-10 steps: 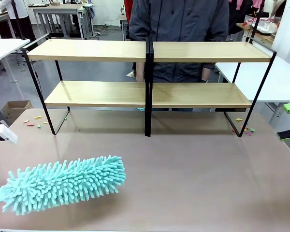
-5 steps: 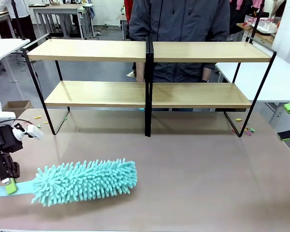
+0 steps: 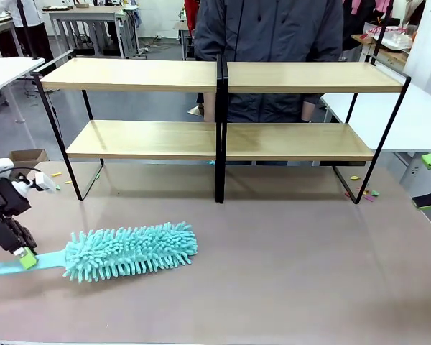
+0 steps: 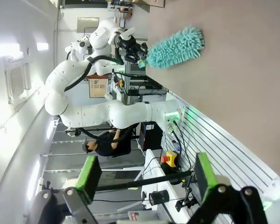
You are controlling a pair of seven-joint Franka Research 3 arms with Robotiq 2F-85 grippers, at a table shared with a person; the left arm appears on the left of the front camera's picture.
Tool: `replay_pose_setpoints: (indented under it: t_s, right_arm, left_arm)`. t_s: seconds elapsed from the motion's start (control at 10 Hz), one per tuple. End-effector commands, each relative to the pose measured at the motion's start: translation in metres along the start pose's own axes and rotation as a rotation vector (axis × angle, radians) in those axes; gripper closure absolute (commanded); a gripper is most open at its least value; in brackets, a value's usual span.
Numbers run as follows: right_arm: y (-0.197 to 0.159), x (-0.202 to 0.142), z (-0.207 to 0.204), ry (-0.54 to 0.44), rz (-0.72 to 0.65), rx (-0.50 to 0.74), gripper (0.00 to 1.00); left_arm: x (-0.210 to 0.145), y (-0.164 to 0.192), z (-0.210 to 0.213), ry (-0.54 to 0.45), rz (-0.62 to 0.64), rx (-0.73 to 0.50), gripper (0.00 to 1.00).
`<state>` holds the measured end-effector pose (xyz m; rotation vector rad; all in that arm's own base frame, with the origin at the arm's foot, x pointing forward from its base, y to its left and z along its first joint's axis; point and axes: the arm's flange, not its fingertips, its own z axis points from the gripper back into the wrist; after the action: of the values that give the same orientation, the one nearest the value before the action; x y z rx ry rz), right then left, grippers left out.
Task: Clean the shelves.
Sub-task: Place the Duster on the table.
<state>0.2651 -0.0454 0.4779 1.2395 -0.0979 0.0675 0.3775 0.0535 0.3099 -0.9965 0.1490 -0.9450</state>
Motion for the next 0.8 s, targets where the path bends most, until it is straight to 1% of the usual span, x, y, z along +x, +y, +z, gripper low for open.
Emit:
replay_pose_setpoints:
  t_s: [0.0, 0.1, 0.2, 0.3, 0.4, 0.5, 0.6, 0.7]
  right_arm:
    - [0.003, 0.002, 0.0, -0.009, 0.014, 0.021, 0.0]
    - [0.003, 0.002, 0.0, -0.009, 0.014, 0.021, 0.0]
    - [0.0, 0.0, 0.0, 0.0, 0.0, 0.0, 0.0]
    - [0.001, -0.001, 0.001, 0.008, 0.024, 0.036, 0.0]
    - [0.001, -0.001, 0.001, 0.009, 0.022, 0.04, 0.0]
    - [0.003, -0.001, -0.001, 0.02, 0.032, 0.052, 0.0]
    - [0.005, -0.002, -0.001, 0.013, 0.024, 0.051, 0.0]
    - [0.008, -0.005, 0.005, -0.002, 0.023, 0.086, 0.0]
  left_arm:
    - [-0.008, -0.008, 0.018, -0.161, 0.015, 0.123, 0.27]
    - [-0.022, -0.017, 0.042, -0.288, 0.021, 0.183, 0.0]
    - [-0.04, -0.031, 0.068, -0.476, 0.02, 0.247, 0.0]
    - [-0.058, -0.048, 0.095, -0.709, -0.016, 0.361, 0.0]
    - [-0.07, -0.064, 0.106, -0.891, -0.077, 0.433, 0.0]
    - [-0.073, -0.074, 0.108, -0.969, -0.16, 0.36, 0.0]
    - [-0.073, -0.082, 0.1, -0.943, -0.205, 0.111, 0.0]
    - [-0.072, -0.088, 0.092, -0.951, -0.188, -0.046, 0.0]
